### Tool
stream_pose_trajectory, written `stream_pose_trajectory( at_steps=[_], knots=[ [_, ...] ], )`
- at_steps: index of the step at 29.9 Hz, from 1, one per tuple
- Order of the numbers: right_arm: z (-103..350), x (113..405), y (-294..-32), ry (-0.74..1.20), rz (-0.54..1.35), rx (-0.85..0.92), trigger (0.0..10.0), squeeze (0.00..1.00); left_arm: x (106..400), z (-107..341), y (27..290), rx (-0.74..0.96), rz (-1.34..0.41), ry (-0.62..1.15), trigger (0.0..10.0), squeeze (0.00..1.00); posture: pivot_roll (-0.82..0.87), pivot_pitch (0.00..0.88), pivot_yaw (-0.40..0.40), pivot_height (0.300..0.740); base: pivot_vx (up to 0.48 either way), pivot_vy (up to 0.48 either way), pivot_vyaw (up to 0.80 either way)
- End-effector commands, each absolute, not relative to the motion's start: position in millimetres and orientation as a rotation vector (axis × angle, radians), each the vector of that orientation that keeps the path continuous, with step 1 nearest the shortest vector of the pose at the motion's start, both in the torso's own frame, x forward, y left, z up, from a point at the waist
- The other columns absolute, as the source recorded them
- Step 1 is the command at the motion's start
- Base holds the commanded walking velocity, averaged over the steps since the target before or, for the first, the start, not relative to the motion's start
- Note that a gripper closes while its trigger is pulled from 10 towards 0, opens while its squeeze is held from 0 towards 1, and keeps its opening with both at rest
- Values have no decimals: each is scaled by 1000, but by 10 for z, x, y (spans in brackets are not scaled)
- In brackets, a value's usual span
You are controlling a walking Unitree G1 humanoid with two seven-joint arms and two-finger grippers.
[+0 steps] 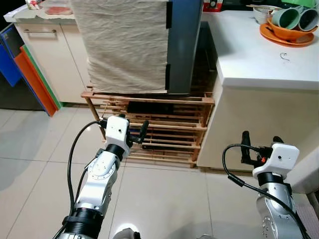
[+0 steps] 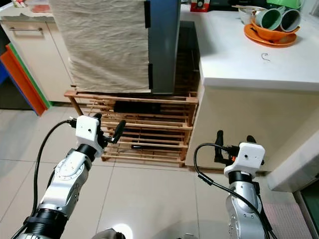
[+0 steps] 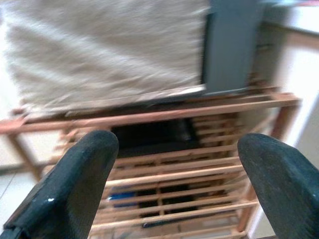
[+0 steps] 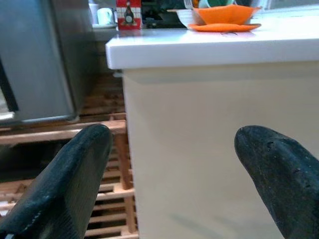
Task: Restocking fridge
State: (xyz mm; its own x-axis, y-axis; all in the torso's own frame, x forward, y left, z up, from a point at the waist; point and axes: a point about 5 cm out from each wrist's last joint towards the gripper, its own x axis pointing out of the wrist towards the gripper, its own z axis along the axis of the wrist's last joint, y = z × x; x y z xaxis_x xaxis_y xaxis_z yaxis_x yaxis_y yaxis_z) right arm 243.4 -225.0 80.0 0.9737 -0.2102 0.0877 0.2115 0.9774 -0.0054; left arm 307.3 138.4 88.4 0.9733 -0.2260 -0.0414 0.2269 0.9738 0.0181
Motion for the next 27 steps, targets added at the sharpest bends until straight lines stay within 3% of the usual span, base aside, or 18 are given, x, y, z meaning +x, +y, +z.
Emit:
stream_pose_trajectory(
  at_steps=[1, 21, 27],
  knots=[
    [822, 2476, -2206, -98, -193, -10, 10000, 0, 3113, 886, 1480, 23, -170, 57, 10000, 0, -48, 31, 42, 710, 0, 435, 0],
    [781, 2467, -2137, -87, -175, -1, 10000, 0, 3206, 842, 1469, 25, -158, 95, 10000, 0, -58, 40, 56, 710, 0, 444, 0],
    [821, 2478, -2093, -107, -166, 12, 10000, 0, 3166, 837, 1452, 61, -164, 70, 10000, 0, -56, 45, 57, 710, 0, 0, 0]
  ],
)
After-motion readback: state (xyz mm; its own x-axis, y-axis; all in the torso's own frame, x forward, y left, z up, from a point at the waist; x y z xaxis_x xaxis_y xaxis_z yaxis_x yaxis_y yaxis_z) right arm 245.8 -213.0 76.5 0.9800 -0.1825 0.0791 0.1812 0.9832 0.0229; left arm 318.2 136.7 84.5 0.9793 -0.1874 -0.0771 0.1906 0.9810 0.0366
